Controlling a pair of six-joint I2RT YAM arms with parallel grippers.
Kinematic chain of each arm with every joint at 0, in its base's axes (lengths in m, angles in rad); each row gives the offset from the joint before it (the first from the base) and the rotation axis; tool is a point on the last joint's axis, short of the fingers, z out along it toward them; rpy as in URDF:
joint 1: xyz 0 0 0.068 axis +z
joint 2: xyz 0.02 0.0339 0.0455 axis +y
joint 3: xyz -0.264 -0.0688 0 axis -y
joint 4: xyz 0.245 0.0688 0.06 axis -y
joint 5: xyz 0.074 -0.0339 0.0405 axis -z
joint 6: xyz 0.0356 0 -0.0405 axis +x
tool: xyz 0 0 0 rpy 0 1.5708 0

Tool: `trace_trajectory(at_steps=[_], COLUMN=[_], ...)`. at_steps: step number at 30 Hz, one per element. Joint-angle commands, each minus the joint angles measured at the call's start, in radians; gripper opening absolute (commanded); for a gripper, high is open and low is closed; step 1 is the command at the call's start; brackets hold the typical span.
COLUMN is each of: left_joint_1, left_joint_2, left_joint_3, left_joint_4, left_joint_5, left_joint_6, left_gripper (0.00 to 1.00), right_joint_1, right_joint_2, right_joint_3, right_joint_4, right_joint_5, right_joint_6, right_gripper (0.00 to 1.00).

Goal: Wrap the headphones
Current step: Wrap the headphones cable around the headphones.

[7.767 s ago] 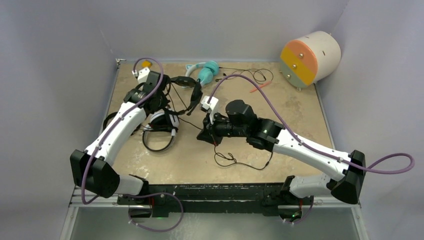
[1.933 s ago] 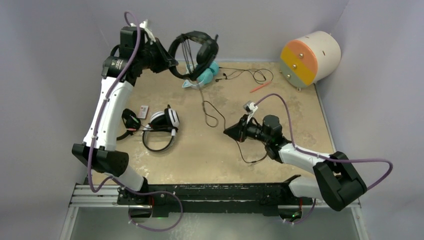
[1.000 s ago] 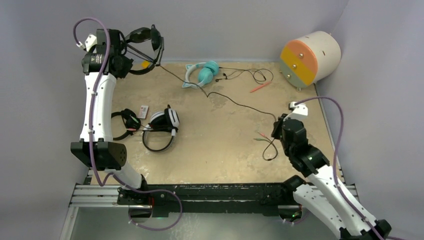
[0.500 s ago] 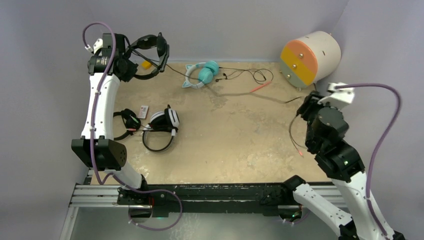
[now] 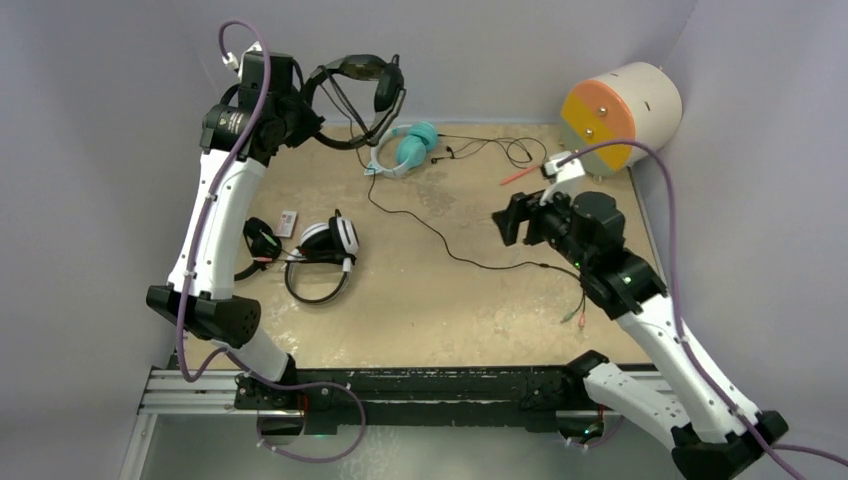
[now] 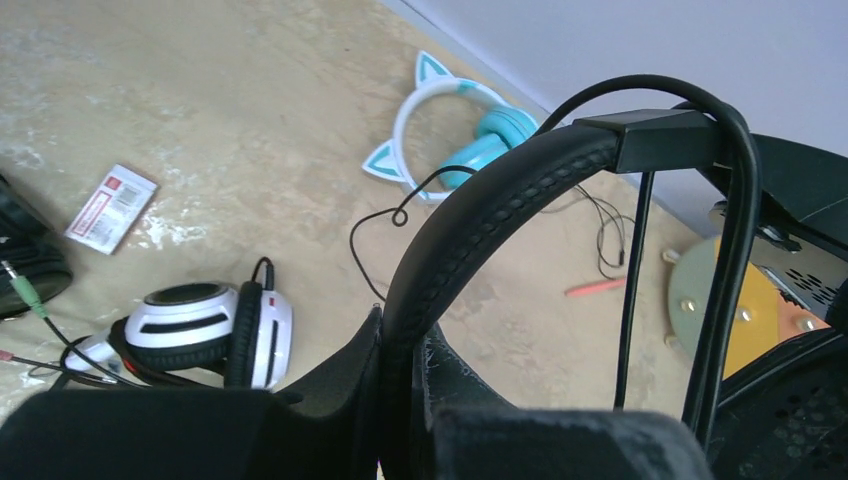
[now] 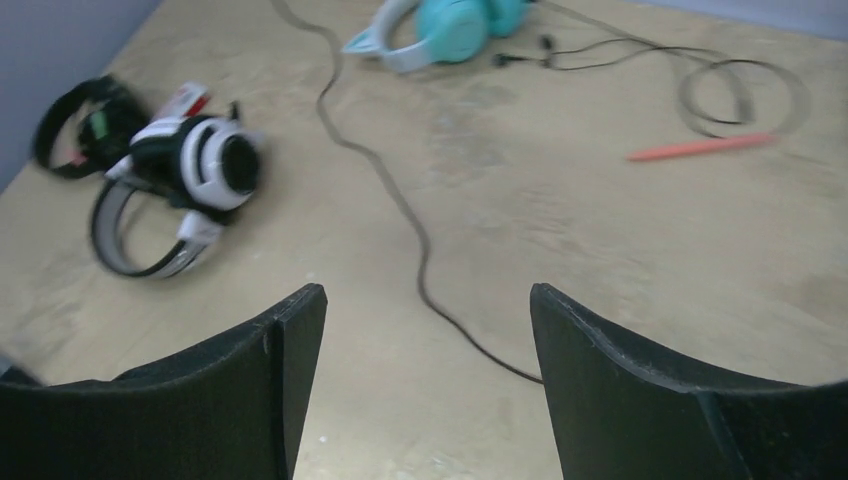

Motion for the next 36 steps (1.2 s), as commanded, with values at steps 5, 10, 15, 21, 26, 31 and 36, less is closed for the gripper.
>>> trace_trajectory(at_steps=[5, 10, 15, 21, 26, 31, 36], left_joint_1=[-0.093, -0.123, -0.132, -0.134, -0.134, -0.134, -0.134], left_joint_2=[-0.093, -0.143, -0.161, -0.160, -0.164, -0.175, -0.197], left_joint_3=[0.030, -0.005, -0.021, -0.024, -0.021, -0.024, -0.030], left_joint_4=[0.025, 0.041, 0.042, 0.010, -0.014, -0.029, -0.039], left_joint_5=[0.106, 0.186, 0.234, 0.250, 0.259, 0.267, 0.267], left_joint_6=[0.048, 0.050, 0.053, 0.061, 0.071, 0.088, 0.097], left_gripper=[0.00, 0.00, 0.00, 0.00, 0.00, 0.00, 0.00], right_joint_1=[-0.001, -0.001, 0.006, 0.051, 0.106, 0.146, 0.167], right_joint_2=[0.232, 0.429, 0.657, 0.911, 1.115, 1.255, 1.333], right_joint_3=[-0.197, -0.182, -0.092, 0.066, 0.224, 0.382, 0.458], right_joint_4=[0.701, 0.978, 1.181, 1.281, 1.290, 1.208, 1.191], right_joint_5=[-0.540, -0.631, -0.688, -0.688, -0.673, -0.575, -0.461], right_joint_6=[0.081, 0.107, 0.121, 0.099, 0.082, 0.036, 0.048], right_gripper=[0.91, 0.97, 0.95, 0.94, 0.94, 0.92, 0.79])
